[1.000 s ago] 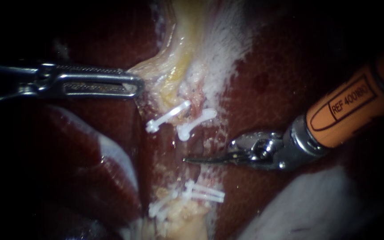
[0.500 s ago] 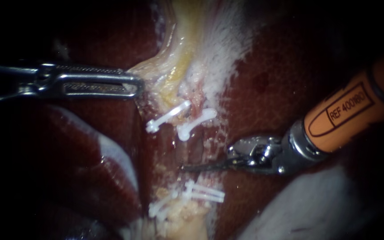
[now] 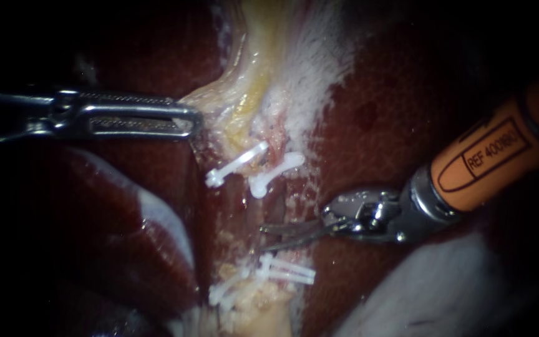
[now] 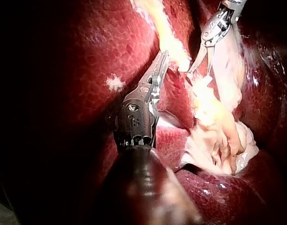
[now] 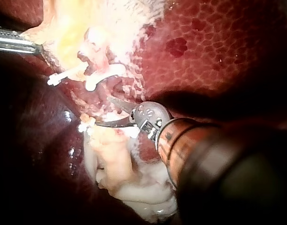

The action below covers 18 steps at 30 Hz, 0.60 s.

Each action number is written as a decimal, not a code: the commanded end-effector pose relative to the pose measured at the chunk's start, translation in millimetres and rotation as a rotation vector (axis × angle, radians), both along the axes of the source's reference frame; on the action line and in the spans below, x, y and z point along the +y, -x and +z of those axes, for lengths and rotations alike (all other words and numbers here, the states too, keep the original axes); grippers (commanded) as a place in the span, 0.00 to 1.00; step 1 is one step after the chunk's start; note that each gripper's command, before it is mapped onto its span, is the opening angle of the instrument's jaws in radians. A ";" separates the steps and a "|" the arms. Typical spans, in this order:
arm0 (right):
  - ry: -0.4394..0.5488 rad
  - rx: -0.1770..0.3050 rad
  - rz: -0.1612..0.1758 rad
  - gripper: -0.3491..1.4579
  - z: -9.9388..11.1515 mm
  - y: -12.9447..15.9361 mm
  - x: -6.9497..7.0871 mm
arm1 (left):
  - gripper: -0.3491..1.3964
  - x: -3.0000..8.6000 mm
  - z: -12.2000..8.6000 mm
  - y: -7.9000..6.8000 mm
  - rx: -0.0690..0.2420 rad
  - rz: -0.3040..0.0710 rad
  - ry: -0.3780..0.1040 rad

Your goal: Go back from the cut right tube

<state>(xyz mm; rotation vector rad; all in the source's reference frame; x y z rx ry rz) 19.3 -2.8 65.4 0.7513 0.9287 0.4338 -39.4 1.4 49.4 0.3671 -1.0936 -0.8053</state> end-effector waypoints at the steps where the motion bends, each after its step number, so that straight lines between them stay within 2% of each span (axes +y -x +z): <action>1: 0.014 0.006 -0.004 0.69 0.0 0.2 0.1 | 0.09 0.0 -0.1 0.0 -0.001 0.000 0.000; 5: 0.107 0.042 -0.022 0.81 0.2 1.9 0.9 | 0.09 0.0 0.0 -0.1 -0.001 0.001 0.000; 8: 0.197 0.064 -0.022 0.90 0.1 3.1 1.6 | 0.09 0.0 0.0 -0.2 -0.001 0.001 0.001; 18: 0.345 0.090 -0.015 0.99 -1.7 6.1 4.8 | 0.09 -0.1 0.2 -0.2 -0.001 0.002 0.001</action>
